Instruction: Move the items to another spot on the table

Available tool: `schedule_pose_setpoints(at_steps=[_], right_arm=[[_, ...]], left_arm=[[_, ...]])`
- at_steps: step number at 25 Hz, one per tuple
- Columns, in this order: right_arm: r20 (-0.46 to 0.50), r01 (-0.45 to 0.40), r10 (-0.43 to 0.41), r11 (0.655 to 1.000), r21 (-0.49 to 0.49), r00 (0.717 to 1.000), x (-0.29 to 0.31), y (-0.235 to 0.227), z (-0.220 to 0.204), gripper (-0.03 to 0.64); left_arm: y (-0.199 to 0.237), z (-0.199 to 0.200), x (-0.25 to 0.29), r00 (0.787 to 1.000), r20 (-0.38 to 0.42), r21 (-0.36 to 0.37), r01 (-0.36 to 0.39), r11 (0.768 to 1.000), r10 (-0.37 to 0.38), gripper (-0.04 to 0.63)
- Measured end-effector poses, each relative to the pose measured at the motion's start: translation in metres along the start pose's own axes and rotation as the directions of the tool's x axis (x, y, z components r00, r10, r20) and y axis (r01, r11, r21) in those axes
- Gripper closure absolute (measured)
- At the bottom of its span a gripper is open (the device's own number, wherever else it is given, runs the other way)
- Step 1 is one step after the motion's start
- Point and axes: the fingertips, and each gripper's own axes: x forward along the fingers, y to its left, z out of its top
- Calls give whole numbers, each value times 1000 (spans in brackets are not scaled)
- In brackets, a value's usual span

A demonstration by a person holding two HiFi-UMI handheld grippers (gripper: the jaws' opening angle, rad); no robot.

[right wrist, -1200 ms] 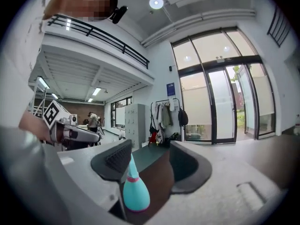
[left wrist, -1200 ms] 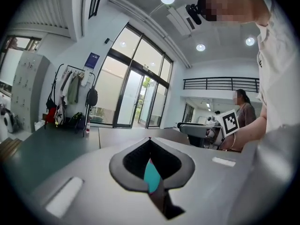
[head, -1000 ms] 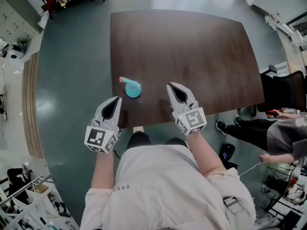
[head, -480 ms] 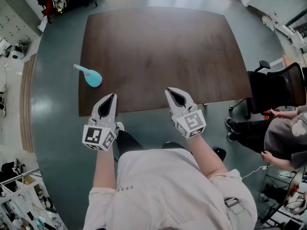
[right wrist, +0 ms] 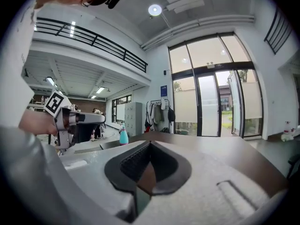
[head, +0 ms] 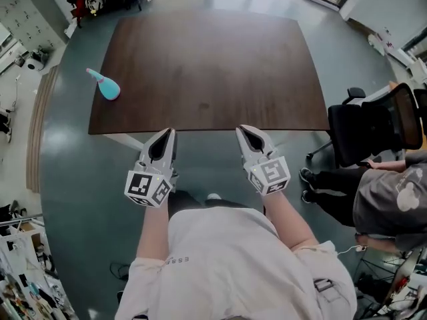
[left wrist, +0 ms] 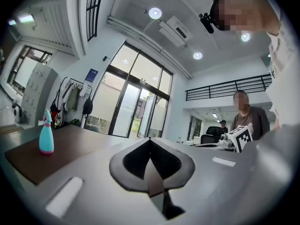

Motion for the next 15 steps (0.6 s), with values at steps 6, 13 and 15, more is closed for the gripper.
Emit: schedule_pose_setpoints(at_steps=[6,13,15], right_arm=[[-15,23,-22,999,36,1000,-46,-12,-14,627],[-22,31,-31,999,9,999,-84,-4,-19,627],[-16,22,-22,1000,5,1000,-85,4,-19,627]], left_arm=[[-52,-26,-1,999,-32,-6,15,1000,-15,580],[-92,-32,-24,997,-61,80,52,995,-47,580],[-89,-32,-32,998,-60,73,39,997,-35,580]])
